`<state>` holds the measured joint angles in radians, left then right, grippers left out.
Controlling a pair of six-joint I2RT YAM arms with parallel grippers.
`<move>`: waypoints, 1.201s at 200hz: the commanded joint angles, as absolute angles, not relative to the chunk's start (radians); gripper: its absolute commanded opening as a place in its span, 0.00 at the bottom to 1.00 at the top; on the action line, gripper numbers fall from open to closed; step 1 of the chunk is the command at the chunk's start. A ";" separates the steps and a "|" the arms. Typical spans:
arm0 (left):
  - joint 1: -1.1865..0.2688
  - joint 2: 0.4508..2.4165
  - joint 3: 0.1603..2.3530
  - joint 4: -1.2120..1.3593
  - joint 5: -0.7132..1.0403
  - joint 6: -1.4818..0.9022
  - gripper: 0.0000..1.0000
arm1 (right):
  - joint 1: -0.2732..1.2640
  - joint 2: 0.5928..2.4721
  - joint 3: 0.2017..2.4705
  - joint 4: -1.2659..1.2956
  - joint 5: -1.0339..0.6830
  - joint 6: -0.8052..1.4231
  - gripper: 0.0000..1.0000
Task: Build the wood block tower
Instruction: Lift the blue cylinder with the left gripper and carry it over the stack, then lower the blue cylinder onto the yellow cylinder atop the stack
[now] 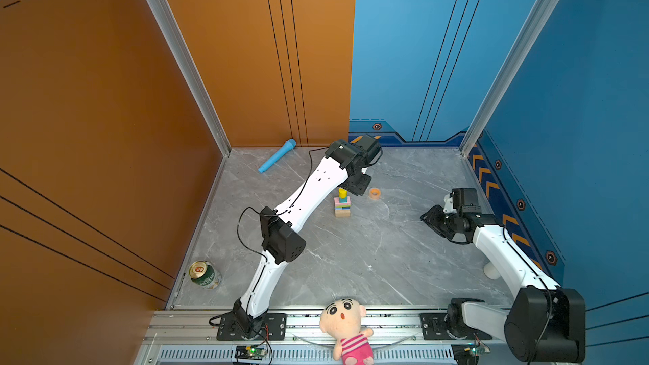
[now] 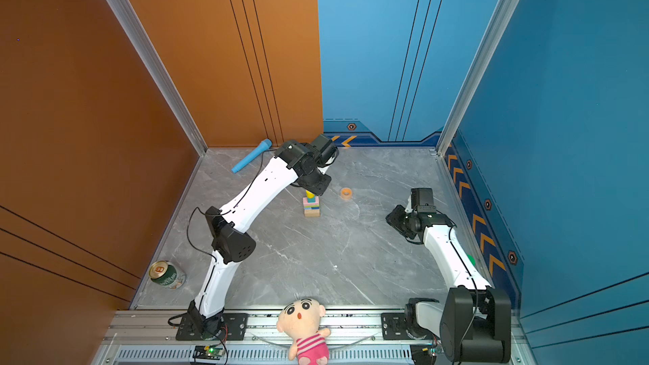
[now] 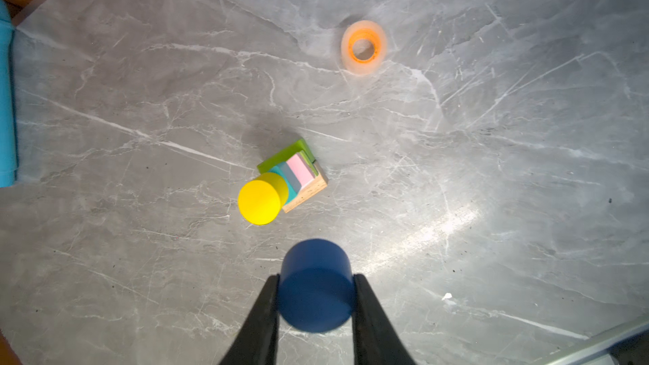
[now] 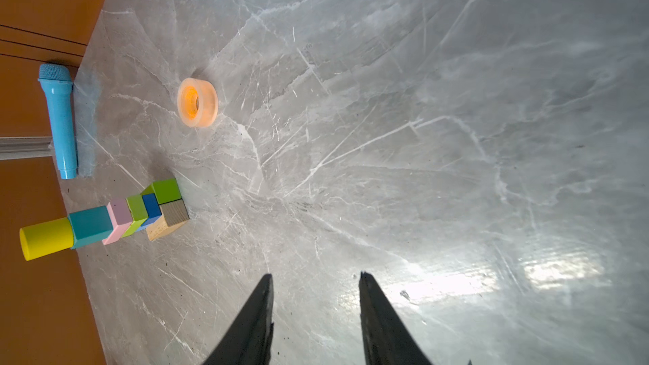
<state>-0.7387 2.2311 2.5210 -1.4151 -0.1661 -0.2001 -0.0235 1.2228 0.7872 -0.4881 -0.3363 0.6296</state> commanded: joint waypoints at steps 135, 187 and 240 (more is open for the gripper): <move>-0.654 2.322 2.551 -1.448 -0.178 -0.249 0.29 | -0.008 1.303 0.844 -0.465 -0.291 0.647 0.40; -0.641 2.335 2.543 -1.448 -0.170 -0.260 0.29 | -0.008 1.307 0.844 -0.463 -0.291 0.650 0.41; -0.641 2.358 2.545 -1.446 -0.153 -0.265 0.31 | -0.003 1.312 0.844 -0.459 -0.293 0.652 0.40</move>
<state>-0.6479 2.3356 2.5374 -1.4261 -0.1715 -0.2527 -0.0109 1.2964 0.8165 -0.4770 -0.3134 0.6365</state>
